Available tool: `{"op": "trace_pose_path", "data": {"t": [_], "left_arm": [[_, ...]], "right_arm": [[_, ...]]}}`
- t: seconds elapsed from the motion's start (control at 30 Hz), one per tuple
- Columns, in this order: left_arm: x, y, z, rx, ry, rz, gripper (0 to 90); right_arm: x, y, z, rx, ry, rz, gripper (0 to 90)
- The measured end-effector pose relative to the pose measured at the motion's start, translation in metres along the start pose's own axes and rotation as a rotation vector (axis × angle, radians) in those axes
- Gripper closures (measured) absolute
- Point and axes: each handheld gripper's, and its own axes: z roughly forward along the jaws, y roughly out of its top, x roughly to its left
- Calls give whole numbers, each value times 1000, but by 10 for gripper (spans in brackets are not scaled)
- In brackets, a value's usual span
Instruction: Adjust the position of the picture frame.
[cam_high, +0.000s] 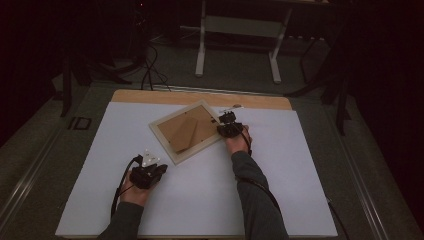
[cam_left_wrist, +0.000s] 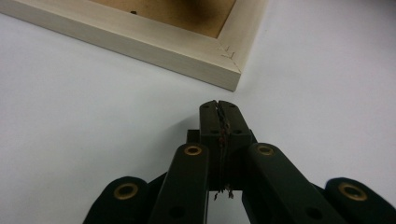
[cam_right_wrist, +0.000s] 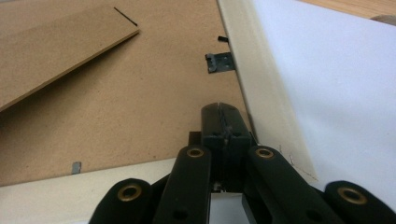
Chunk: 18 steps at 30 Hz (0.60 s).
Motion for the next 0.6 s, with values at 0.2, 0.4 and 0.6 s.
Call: {"op": "trace_pose_path", "data": {"t": [0.2, 0.4, 0.6], "left_arm": [[2, 0, 0, 2, 3, -6, 900], [6, -1, -1, -2, 12, -28, 900], [7, -1, -2, -3, 11, -38, 898]], "right_arm": [[6, -1, -2, 18, -9, -39, 900], [10, -3, -4, 23, -6, -46, 900], [9, -8, -8, 18, 3, -49, 900]]}}
